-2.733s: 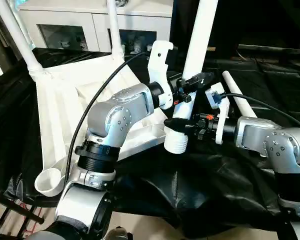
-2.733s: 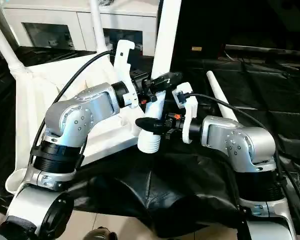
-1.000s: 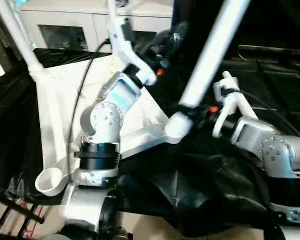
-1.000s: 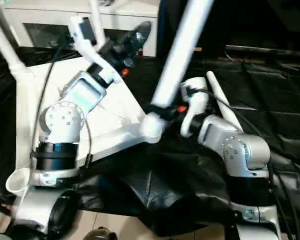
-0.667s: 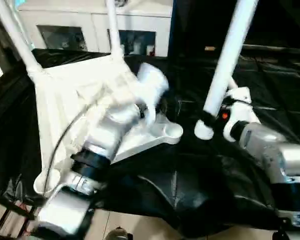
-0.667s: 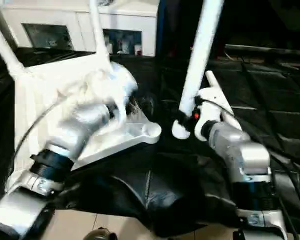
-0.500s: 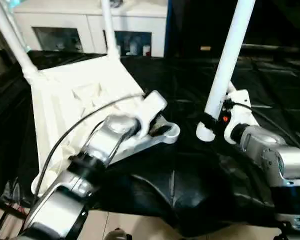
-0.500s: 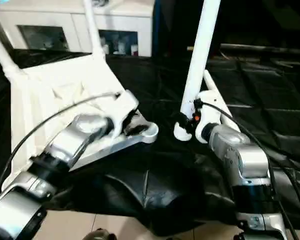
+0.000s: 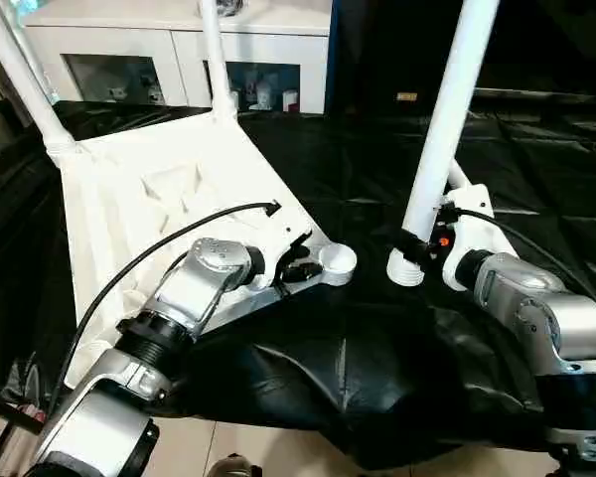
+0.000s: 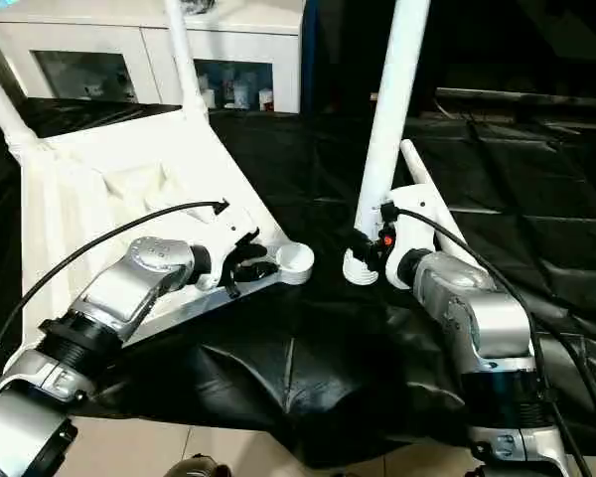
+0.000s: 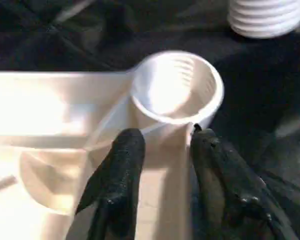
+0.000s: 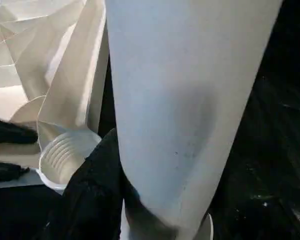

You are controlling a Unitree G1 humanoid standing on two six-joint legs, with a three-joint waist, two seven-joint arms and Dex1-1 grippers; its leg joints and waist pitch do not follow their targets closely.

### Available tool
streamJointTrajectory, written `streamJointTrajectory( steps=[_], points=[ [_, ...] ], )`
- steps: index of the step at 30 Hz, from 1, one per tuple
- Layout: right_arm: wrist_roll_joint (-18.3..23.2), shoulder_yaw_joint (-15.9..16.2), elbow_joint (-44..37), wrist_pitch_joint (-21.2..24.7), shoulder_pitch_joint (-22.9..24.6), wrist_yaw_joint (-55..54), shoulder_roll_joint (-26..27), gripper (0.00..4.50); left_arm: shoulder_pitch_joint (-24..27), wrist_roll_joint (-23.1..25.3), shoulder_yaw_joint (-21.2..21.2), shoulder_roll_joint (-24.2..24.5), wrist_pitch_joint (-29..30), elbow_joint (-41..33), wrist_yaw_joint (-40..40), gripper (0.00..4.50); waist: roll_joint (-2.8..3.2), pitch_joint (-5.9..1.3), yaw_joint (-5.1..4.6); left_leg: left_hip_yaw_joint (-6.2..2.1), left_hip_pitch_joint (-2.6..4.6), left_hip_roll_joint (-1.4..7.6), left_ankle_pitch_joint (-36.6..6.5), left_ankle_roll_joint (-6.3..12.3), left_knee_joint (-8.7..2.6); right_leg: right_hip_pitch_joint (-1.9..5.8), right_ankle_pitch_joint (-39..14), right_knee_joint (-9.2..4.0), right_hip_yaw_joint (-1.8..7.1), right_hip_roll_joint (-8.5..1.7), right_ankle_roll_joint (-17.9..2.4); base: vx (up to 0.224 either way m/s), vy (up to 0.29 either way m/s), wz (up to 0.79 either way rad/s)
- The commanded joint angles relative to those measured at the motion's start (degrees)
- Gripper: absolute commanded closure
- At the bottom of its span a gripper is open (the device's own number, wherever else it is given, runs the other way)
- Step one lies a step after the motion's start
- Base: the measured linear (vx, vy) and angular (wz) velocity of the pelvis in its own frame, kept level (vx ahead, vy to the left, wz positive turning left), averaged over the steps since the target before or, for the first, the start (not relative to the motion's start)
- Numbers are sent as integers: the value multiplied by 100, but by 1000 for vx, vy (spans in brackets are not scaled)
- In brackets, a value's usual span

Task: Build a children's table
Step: Pick table leg

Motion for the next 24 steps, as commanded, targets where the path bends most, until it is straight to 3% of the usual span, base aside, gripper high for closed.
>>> streamJointTrajectory(
  steps=[1,10,16,24],
  points=[
    [-21,1,-99,-109,20,80,-36,262,27,-77,82,5,71,88,-90,306,-35,-488,-2,-105,84,267,-1139,-28,-415,354,-1685,-391,288,-393,-856,0,0,0],
    [-42,20,-134,-110,39,155,-58,262,-29,253,-4,103,-169,456,-81,363,-29,-482,-5,-115,93,272,-1224,-43,-429,357,-1809,-414,286,-400,-798,0,0,0],
    [-57,35,-128,-125,32,212,-63,262,54,220,24,237,-93,208,-257,416,-63,-478,-24,-116,91,272,-1271,-45,-433,357,-1949,-426,282,-407,-761,0,0,0],
    [105,134,-294,-141,57,574,-94,262,329,210,-97,456,-136,-457,-695,449,-47,-478,-63,-115,80,288,-1189,14,-434,356,-1757,-385,293,-407,-869,0,0,0]
  ],
)
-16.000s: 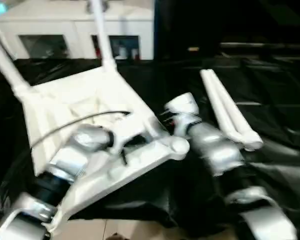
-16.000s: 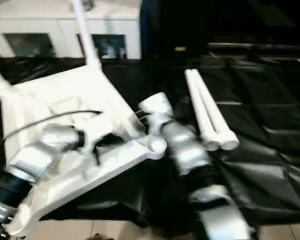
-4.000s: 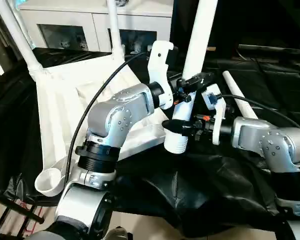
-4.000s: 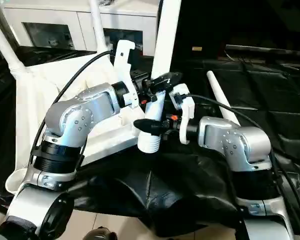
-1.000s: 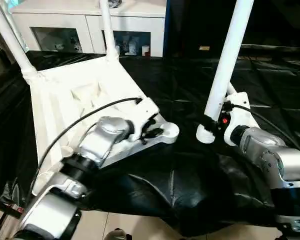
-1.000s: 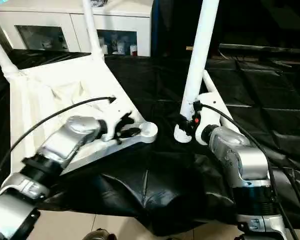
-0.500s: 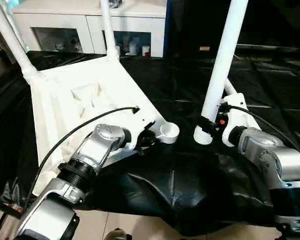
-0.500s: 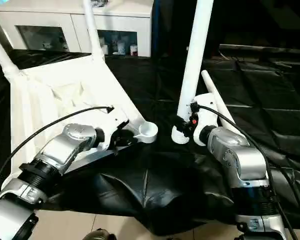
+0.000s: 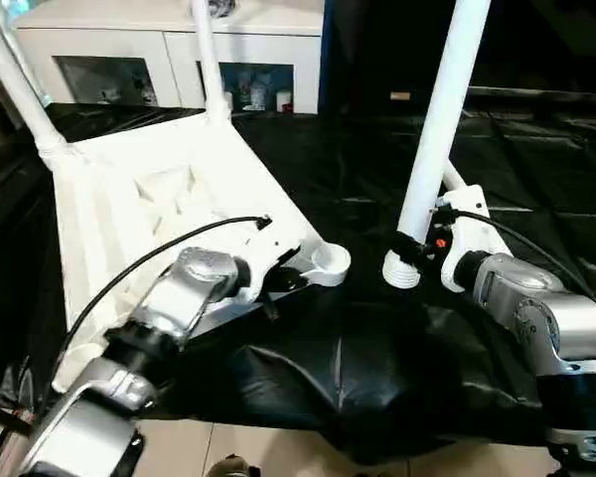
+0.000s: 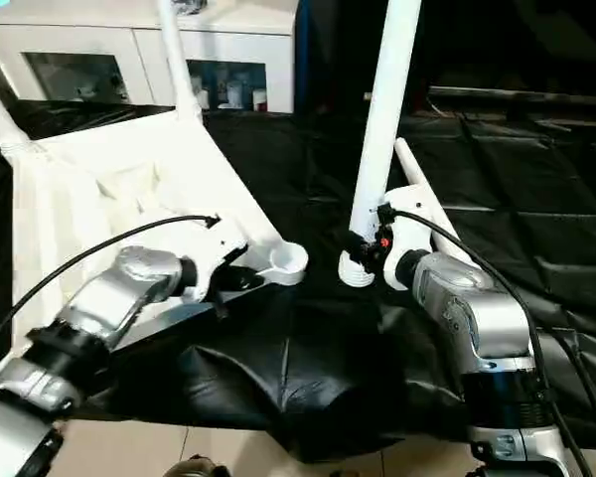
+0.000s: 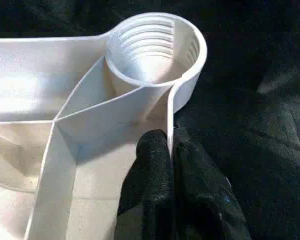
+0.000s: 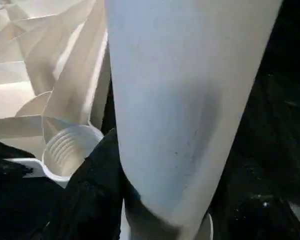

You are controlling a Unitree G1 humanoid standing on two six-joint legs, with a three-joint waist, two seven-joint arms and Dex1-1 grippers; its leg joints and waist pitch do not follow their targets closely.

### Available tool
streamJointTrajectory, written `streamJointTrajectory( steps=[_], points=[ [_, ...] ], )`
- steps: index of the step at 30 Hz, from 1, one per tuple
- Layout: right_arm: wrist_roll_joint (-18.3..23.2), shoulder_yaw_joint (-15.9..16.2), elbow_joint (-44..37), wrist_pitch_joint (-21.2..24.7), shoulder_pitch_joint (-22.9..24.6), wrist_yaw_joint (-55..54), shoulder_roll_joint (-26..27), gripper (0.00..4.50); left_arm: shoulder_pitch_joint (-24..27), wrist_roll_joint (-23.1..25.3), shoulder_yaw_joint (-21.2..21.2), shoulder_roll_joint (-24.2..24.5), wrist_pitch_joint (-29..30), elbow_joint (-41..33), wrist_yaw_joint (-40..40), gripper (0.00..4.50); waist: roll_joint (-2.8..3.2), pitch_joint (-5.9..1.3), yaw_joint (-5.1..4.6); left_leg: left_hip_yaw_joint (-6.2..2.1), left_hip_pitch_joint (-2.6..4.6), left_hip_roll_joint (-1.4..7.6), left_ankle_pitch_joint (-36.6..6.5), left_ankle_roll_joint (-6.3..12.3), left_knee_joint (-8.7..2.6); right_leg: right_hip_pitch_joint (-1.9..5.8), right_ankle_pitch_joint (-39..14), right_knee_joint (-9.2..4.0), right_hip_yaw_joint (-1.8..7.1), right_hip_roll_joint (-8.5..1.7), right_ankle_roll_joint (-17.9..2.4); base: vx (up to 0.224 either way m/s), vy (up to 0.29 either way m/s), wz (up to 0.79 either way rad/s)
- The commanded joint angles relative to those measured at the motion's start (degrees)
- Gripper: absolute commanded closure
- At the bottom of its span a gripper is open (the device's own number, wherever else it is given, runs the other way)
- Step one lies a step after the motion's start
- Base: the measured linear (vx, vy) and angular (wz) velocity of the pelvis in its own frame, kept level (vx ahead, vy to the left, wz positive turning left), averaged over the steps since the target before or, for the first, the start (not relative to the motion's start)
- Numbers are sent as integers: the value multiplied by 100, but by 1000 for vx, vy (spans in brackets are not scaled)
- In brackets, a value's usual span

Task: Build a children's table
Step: Pick table leg, then insert table leg to table base

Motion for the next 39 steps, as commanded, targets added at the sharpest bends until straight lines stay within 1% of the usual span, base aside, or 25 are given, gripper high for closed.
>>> streamJointTrajectory(
  steps=[1,2,3,4,5,6,7,9,10,14,15,16,17,18,20,22,24,25,26,27,28,30,31,35,39],
  points=[
    [142,92,-300,-132,44,249,-48,262,71,19,-103,85,-167,-343,-209,450,-42,-480,27,-115,82,290,-1183,27,-426,358,-1728,-381,295,-408,-878,0,0,0],
    [260,140,-431,-146,76,483,-73,262,161,-59,-133,84,-357,-541,-370,450,-49,-474,26,-110,77,290,-1186,49,-428,359,-1719,-388,298,-406,-879,0,0,0],
    [275,143,-447,-143,80,505,-74,262,170,-70,-135,82,-363,-561,-384,450,-43,-475,41,-111,82,297,-1191,58,-427,358,-1717,-390,301,-415,-873,0,0,0],
    [535,184,-709,-49,146,813,-80,262,292,-221,-182,36,-361,-853,-571,450,-40,-485,57,-112,88,314,-1175,81,-428,364,-1633,-367,306,-419,-919,0,0,0],
    [591,192,-764,-22,160,872,-79,262,315,-247,-196,26,-354,-908,-605,450,-34,-482,70,-113,87,323,-1162,94,-427,354,-1604,-361,310,-417,-923,0,0,0],
    [653,222,-845,3,179,954,-81,262,348,-257,-228,13,-413,-972,-649,450,-28,-472,90,-108,107,323,-1195,107,-431,329,-1654,-374,310,-401,-925,0,0,0],
    [660,268,-891,-7,194,1003,-88,262,366,-252,-253,-5,-436,-1001,-659,450,-24,-466,118,-97,120,325,-1253,86,-433,309,-1740,-387,316,-399,-920,0,0,0],
    [636,346,-913,-31,201,1042,-74,262,386,-228,-278,-52,-467,-1025,-641,450,-17,-455,146,-105,121,328,-1328,29,-445,308,-1881,-397,315,-402,-887,0,0,0],
    [568,393,-851,-62,179,1018,-23,262,393,-200,-280,-107,-464,-1010,-600,450,-16,-447,169,-109,140,327,-1491,-55,-456,291,-2074,-425,314,-408,-828,0,0,0],
    [348,468,-646,-213,120,900,91,262,404,-117,-248,-160,-528,-919,-512,450,-18,-453,178,-126,127,310,-1608,-147,-464,298,-2268,-450,309,-427,-690,0,0,0],
    [270,478,-533,-281,89,809,142,262,400,-90,-191,-179,-536,-869,-448,422,-26,-457,177,-126,124,303,-1574,-148,-461,299,-2262,-450,310,-429,-674,0,0,0],
    [250,479,-461,-310,64,768,171,262,389,-93,-147,-170,-507,-859,-442,422,-28,-461,176,-125,114,300,-1528,-146,-457,299,-2227,-443,311,-429,-684,0,0,0],
    [250,480,-451,-313,60,765,175,262,388,-101,-140,-163,-491,-861,-454,405,-37,-466,176,-123,105,299,-1481,-139,-455,309,-2179,-437,309,-425,-684,0,0,0],
    [240,489,-382,-342,34,749,201,262,384,-119,-94,-115,-452,-864,-486,390,-30,-473,179,-125,104,303,-1403,-121,-452,310,-2051,-416,312,-424,-716,0,0,0],
    [232,497,-342,-354,9,747,223,262,365,-73,-54,-69,-519,-790,-431,381,-30,-477,182,-127,98,309,-1361,-102,-451,320,-1901,-400,310,-420,-759,0,0,0],
    [231,499,-337,-353,4,746,229,262,359,-79,-44,-50,-504,-761,-452,366,-41,-478,156,-120,79,296,-1274,-70,-450,337,-1741,-373,312,-409,-779,0,0,0],
    [197,515,-291,-384,-34,757,282,262,348,-171,16,38,-378,-712,-626,363,-37,-473,135,-113,78,284,-1275,-60,-447,338,-1823,-382,310,-417,-789,0,0,0],
    [196,515,-289,-386,-35,757,284,262,347,-171,18,39,-379,-710,-626,363,-39,-475,126,-113,78,285,-1270,-60,-448,340,-1836,-379,309,-415,-789,0,0,0],
    [181,523,-259,-411,-56,758,305,262,333,-165,34,60,-381,-680,-636,363,-18,-468,109,-117,80,289,-1312,-65,-453,331,-1872,-395,308,-409,-785,0,0,0],
    [172,528,-243,-426,-67,761,315,262,328,-151,33,78,-373,-667,-649,363,-20,-465,89,-120,85,290,-1353,-75,-457,335,-1916,-401,303,-410,-782,0,0,0],
    [154,537,-210,-453,-87,765,333,262,327,-111,23,119,-364,-650,-692,363,-8,-465,75,-124,89,293,-1402,-89,-461,332,-1946,-406,303,-407,-778,0,0,0],
    [150,539,-198,-459,-96,764,342,262,333,-82,5,150,-367,-646,-717,363,-10,-459,61,-124,102,293,-1472,-101,-465,325,-2000,-412,304,-404,-786,0,0,0],
    [149,553,-166,-467,-132,770,365,262,349,-38,-41,225,-358,-639,-779,363,-11,-459,64,-122,106,291,-1481,-104,-464,323,-2007,-414,308,-404,-782,0,0,0],
    [145,567,-124,-486,-173,791,398,262,380,-44,-51,270,-313,-651,-794,363,0,-463,63,-124,107,300,-1449,-124,-468,325,-1897,-388,313,-405,-831,0,0,0],
    [115,600,-46,-527,-241,805,434,262,406,-1,-52,285,-272,-642,-783,363,-6,-463,67,-117,113,300,-1446,-126,-465,324,-1867,-386,317,-406,-848,0,0,0]
  ],
)
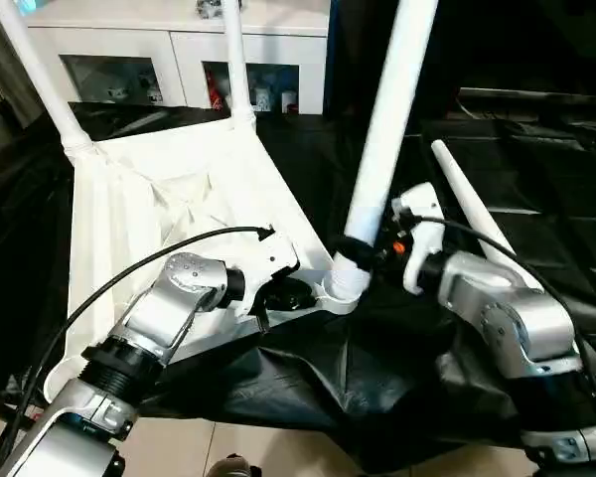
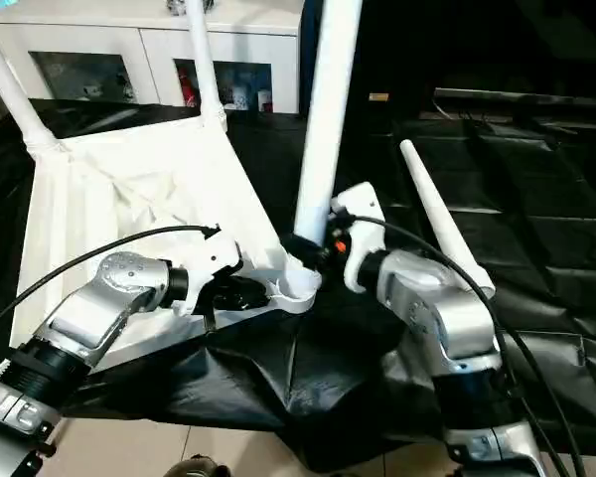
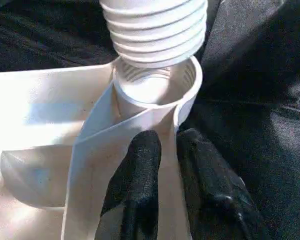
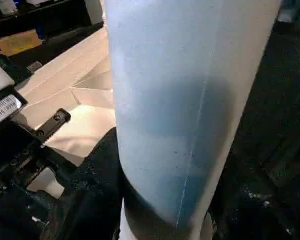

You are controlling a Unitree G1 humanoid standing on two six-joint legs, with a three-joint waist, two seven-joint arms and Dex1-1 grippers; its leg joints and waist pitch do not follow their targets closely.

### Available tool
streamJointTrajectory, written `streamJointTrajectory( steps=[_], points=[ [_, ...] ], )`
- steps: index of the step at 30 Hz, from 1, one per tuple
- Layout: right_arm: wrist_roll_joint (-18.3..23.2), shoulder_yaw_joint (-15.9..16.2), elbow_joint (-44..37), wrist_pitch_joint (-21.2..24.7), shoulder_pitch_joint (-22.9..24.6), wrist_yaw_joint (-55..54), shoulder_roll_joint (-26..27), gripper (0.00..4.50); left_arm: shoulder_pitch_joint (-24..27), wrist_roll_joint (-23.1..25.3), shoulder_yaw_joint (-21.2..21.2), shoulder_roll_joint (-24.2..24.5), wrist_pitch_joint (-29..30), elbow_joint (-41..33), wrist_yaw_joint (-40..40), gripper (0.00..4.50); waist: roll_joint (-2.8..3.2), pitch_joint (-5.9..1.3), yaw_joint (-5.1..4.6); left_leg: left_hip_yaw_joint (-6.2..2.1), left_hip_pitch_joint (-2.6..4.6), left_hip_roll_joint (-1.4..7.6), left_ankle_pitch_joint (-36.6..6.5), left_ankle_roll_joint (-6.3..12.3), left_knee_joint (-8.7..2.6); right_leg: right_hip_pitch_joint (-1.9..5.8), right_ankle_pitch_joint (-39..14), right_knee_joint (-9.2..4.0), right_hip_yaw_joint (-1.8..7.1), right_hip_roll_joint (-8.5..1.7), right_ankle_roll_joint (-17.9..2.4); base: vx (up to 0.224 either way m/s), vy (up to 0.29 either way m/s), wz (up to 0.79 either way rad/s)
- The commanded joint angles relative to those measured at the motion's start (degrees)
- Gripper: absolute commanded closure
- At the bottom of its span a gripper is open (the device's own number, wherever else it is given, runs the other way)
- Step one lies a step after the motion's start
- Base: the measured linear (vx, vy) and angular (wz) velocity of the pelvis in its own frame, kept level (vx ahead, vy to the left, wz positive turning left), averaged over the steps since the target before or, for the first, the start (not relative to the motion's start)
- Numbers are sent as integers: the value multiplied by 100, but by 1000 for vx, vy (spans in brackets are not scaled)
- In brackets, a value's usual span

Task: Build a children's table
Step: Insert table leg to table base

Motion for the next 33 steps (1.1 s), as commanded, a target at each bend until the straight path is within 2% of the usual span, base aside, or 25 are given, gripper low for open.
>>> streamJointTrajectory(
  steps=[1,10,11,24,26,30,31,33],
  points=[
    [-63,25,105,-99,-126,38,21,262,52,97,-33,82,118,15,-42,363,-11,-466,-15,-126,103,300,-1426,-124,-464,323,-1835,-384,310,-406,-868,0,0,0],
    [-157,96,409,-205,-305,52,93,262,129,-32,-49,75,319,-120,-190,363,-5,-462,-23,-120,112,301,-1431,-132,-463,312,-1856,-382,314,-407,-905,0,0,0],
    [-169,107,454,-225,-335,51,103,262,139,-33,-35,64,348,-137,-164,363,-29,-462,-22,-121,107,306,-1428,-127,-467,319,-1847,-377,315,-407,-891,0,0,0],
    [-321,231,892,-401,-461,142,221,262,146,36,44,41,269,-51,-62,363,-22,-466,-21,-119,101,303,-1371,-112,-462,319,-1790,-373,317,-408,-915,0,0,0],
    [-327,245,931,-408,-473,148,206,262,138,51,50,35,250,-20,-37,391,-23,-465,-22,-117,107,303,-1400,-119,-464,319,-1808,-374,317,-405,-908,0,0,0],
    [-353,253,929,-392,-472,174,184,262,154,84,31,55,235,-7,-28,398,-19,-462,-20,-119,110,302,-1420,-117,-466,317,-1866,-382,319,-405,-882,0,0,0],
    [-359,253,927,-385,-471,182,178,262,160,81,34,58,238,-11,-27,428,-20,-458,-21,-120,111,303,-1451,-121,-470,316,-1908,-387,317,-408,-874,0,0,0],
    [-362,255,924,-379,-467,200,167,262,168,76,39,55,247,-23,-20,438,-31,-458,-20,-118,110,300,-1450,-118,-468,318,-1946,-390,320,-411,-856,0,0,0]
  ],
)
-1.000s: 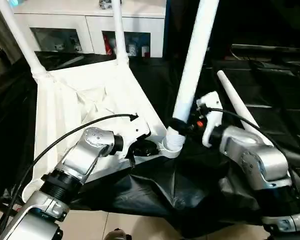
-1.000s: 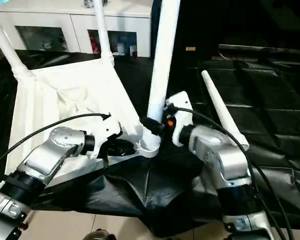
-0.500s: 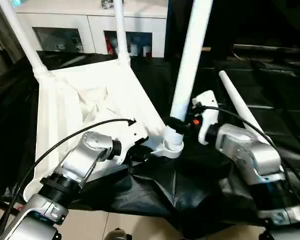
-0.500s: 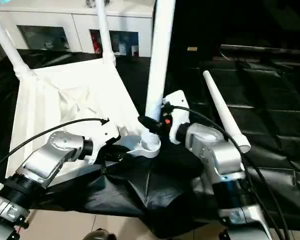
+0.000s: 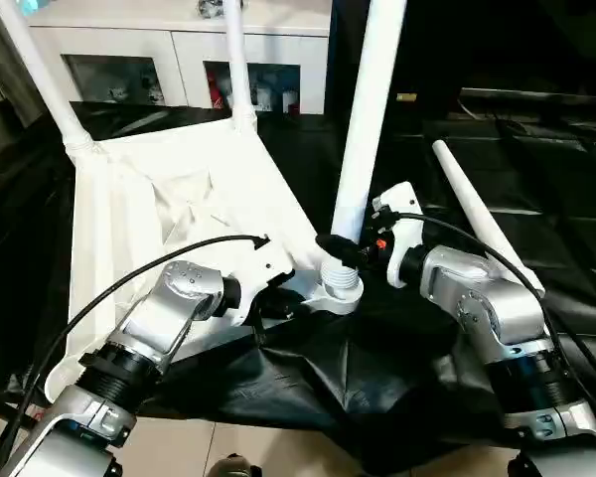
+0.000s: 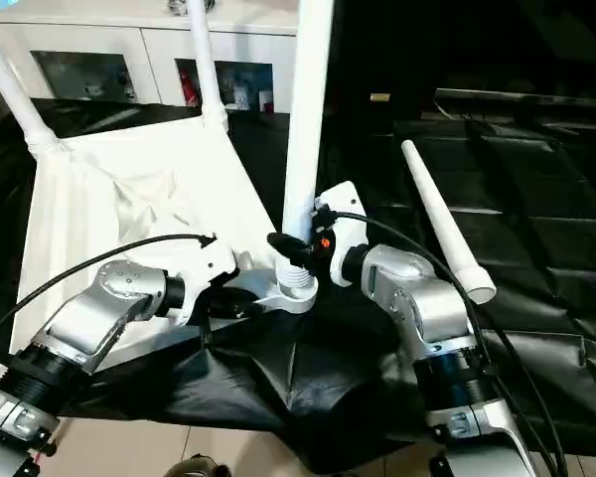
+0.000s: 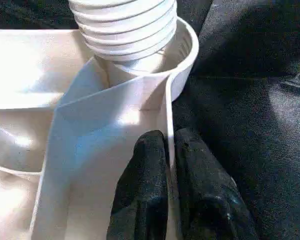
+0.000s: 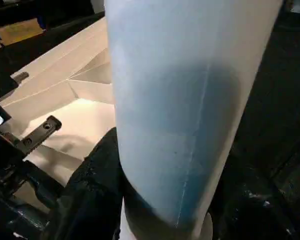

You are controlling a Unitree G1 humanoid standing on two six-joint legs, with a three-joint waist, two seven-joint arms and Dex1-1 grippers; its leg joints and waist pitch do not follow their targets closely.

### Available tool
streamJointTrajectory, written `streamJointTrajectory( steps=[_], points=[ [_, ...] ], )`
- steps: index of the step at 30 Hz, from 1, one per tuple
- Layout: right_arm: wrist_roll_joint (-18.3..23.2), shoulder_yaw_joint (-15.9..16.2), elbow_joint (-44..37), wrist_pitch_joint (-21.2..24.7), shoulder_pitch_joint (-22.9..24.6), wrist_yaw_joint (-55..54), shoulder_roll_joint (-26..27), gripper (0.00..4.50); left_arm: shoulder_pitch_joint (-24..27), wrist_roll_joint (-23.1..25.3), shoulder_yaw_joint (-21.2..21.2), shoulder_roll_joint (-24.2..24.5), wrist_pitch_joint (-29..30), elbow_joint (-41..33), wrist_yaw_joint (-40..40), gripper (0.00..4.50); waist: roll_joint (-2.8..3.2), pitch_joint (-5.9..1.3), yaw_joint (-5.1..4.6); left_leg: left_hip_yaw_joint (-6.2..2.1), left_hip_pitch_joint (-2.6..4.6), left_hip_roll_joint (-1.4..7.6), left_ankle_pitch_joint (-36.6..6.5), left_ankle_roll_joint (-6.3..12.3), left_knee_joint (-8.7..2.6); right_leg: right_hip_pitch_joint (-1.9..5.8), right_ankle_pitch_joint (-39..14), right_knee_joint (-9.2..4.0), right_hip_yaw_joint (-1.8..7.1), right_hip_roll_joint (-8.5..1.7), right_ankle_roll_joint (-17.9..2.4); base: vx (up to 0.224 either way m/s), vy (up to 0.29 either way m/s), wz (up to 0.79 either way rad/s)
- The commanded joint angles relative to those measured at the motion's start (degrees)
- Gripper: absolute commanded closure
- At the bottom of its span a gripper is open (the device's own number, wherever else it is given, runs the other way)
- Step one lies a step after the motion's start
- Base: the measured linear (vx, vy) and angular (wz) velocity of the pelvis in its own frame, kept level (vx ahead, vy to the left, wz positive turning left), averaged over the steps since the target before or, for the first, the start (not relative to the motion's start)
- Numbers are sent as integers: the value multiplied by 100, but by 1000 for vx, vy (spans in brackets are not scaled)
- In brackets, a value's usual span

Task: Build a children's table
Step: Insert table leg to table base

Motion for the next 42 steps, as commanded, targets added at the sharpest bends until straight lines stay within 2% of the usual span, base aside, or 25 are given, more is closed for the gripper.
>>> streamJointTrajectory(
  steps=[1,5,7,9,13,18,29,35,37,42],
  points=[
    [-34,45,53,19,-66,97,-56,262,22,59,33,37,-3,-18,56,438,-39,-456,-23,-116,104,298,-1447,-111,-467,319,-1973,-396,319,-410,-844,0,0,0],
    [-92,115,76,62,-58,164,-115,262,61,87,6,56,-7,-55,61,448,-34,-442,-17,-120,114,300,-1508,-102,-471,304,-2191,-421,313,-408,-778,0,0,0],
    [-116,129,76,107,-49,182,-140,262,102,133,-39,64,-19,-96,77,450,-51,-440,-25,-128,113,304,-1546,-117,-480,308,-2281,-432,311,-413,-729,0,0,0],
    [-121,135,78,118,-47,188,-148,262,120,152,-57,60,-24,-109,91,450,-46,-442,-25,-130,119,306,-1557,-118,-479,304,-2295,-435,311,-414,-716,0,0,0],
    [-150,168,154,183,-74,193,-151,262,187,162,-89,33,-35,-178,144,450,-74,-441,-30,-125,120,303,-1558,-110,-481,304,-2326,-436,314,-416,-715,0,0,0],
    [-191,185,246,239,-96,228,-139,262,252,53,-17,-50,-72,-298,115,450,-69,-441,-31,-126,126,306,-1559,-111,-481,296,-2326,-434,314,-415,-730,0,0,0],
    [-134,319,117,628,-112,441,-238,262,253,90,0,-67,-29,-306,196,450,-89,-442,-28,-132,140,311,-1664,-157,-500,294,-2318,-441,318,-408,-686,0,0,0],
    [-66,281,-19,727,-98,510,-302,262,259,115,4,-82,-39,-284,239,450,-119,-426,-33,-139,156,293,-1833,-189,-503,296,-2749,-504,305,-427,-530,0,0,0],
    [-55,268,-45,759,-86,532,-333,262,257,121,6,-85,-36,-280,248,450,-112,-423,-32,-146,169,301,-1849,-186,-506,281,-2852,-516,301,-425,-487,0,0,0],
    [-40,233,-97,817,-74,556,-360,262,241,139,17,-84,-42,-251,265,450,-121,-432,-27,-140,155,305,-1752,-173,-511,288,-2600,-488,310,-417,-555,0,0,0]
  ],
)
